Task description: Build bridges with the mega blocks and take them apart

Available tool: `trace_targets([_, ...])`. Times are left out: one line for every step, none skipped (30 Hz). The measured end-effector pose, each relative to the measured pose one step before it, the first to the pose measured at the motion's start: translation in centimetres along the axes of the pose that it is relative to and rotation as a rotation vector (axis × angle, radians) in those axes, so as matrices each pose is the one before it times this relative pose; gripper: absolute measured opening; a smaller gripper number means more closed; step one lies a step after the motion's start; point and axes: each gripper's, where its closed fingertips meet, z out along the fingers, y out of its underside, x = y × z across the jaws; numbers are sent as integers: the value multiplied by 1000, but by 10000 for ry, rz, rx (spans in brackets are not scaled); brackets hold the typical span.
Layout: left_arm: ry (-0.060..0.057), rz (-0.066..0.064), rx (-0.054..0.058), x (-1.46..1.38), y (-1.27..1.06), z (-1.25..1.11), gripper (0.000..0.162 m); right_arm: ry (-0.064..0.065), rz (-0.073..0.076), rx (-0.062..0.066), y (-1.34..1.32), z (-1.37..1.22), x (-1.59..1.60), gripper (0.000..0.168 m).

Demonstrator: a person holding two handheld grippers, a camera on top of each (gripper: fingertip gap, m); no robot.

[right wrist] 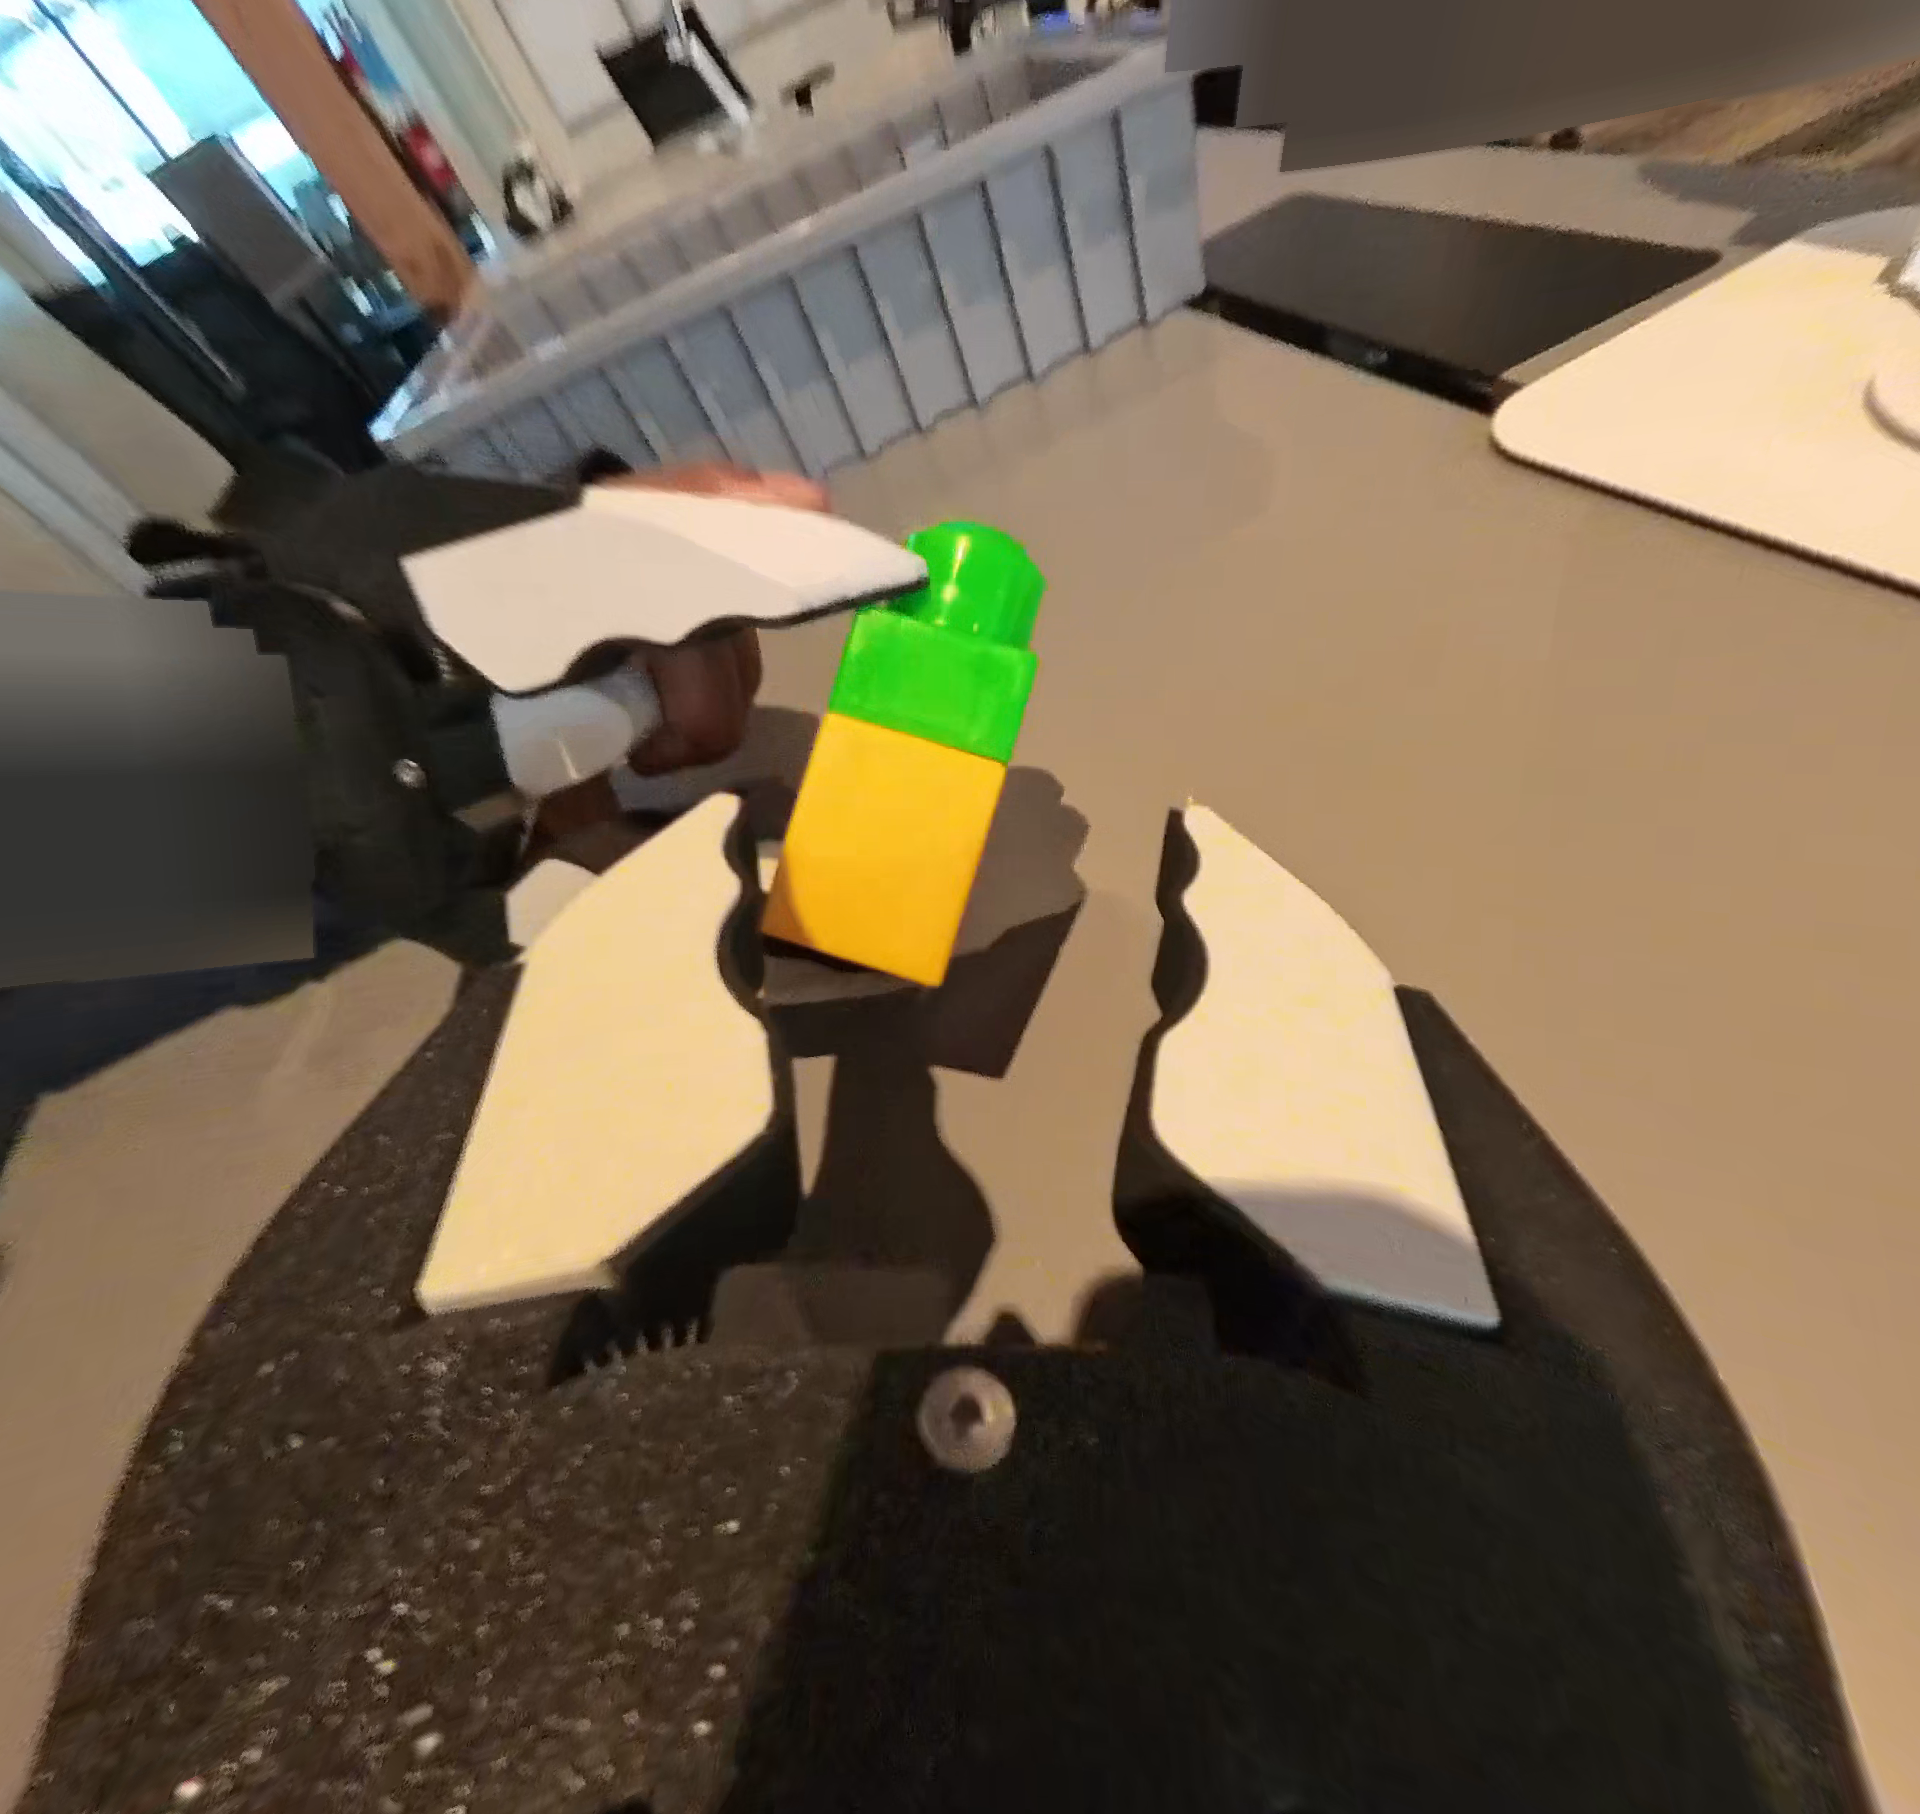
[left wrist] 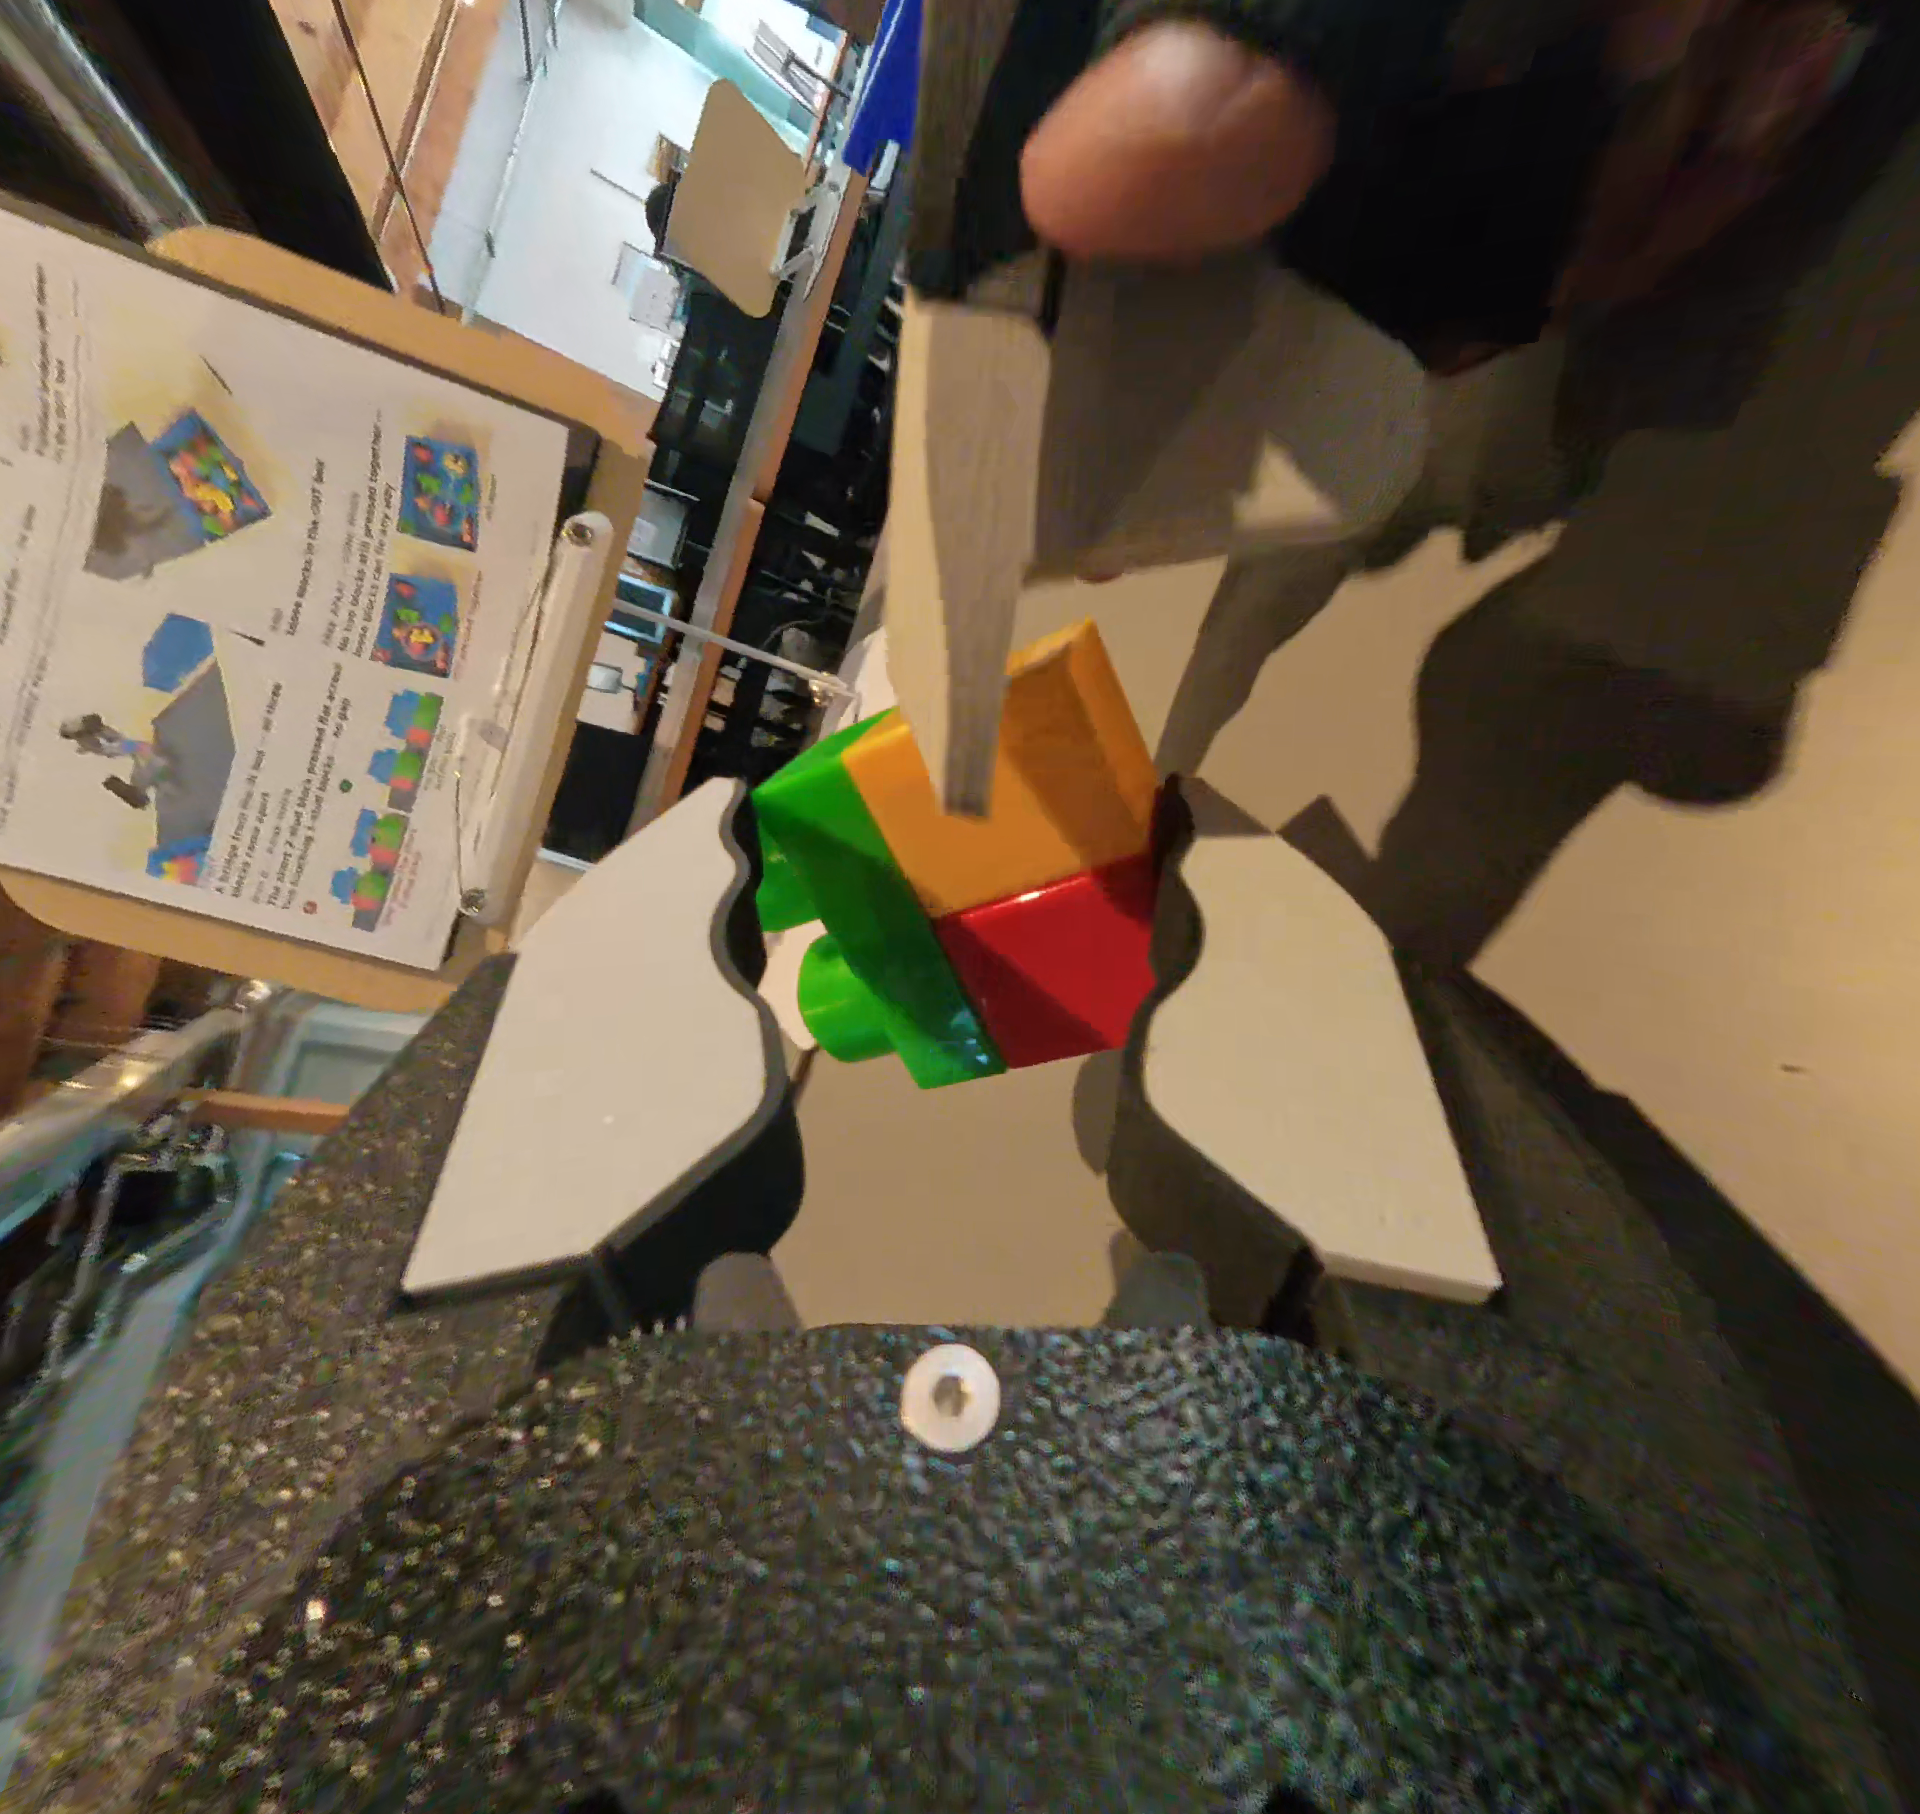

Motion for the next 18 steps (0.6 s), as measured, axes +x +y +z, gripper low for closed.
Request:
trace_targets([-38, 291, 80, 64, -289, -65, 72, 87, -212, -295, 381, 319, -133, 74])
trace_targets([8, 219, 94, 159, -309, -27, 72, 70, -182, -203, 266, 219, -132, 72])
trace_targets([21, 172, -22, 216, -120, 59, 72, -20, -122, -99, 152, 91, -202, 64])
trace_targets([-20, 158, -87, 149, 13, 90, 72, -146, -78, -54, 111, 28, -351, 51])
trace_targets([-55, 123, 1, 65, -31, 47, 72, -107, -75, -53, 105, 13, -271, 42])
trace_targets([-9, 56, 80, 51, -57, 2, 71, 77, -16, -77, 122, 11, 27, 41])
trace_targets([45, -65, 72, 69, 14, 12, 72, 55, 64, -47, 66, 1, 39, 41])
trace_targets([0, -189, 100, -1, -22, -23, 72, 97, 106, 20, -1, -27, 98, 40])
trace_targets([-88, -222, 177, -146, -108, -143, 69, 299, 136, 95, -91, -130, 404, 40])
trace_targets([-19, -199, 213, -146, -148, -211, 65, 281, 157, 163, -180, -238, 450, 40])
trace_targets([-13, -244, 201, -250, -129, -240, 67, 56, 172, 194, -214, -295, 241, 39])
trace_targets([-31, -443, 226, -341, -125, -289, 68, -114, 159, 255, -291, -342, 42, 39])
trace_targets([52, -735, 313, -345, -188, -329, 68, -207, 124, 325, -380, -405, -89, 39])
trace_targets([195, -968, 413, -259, -293, -352, 67, -174, 111, 351, -425, -433, -54, 39])
trace_targets([235, -1125, 452, -315, -363, -329, 66, -173, 116, 294, -353, -399, -63, 39])
trace_targets([153, -1166, 411, -479, -341, -273, 66, -220, 95, 272, -336, -350, -152, 38])
trace_targets([134, -1075, 342, -511, -282, -217, 66, -161, 57, 247, -318, -284, -127, 38])
trace_targets([323, -1058, 265, -230, -205, -160, 66, -110, 24, 184, -254, -211, -93, 38])
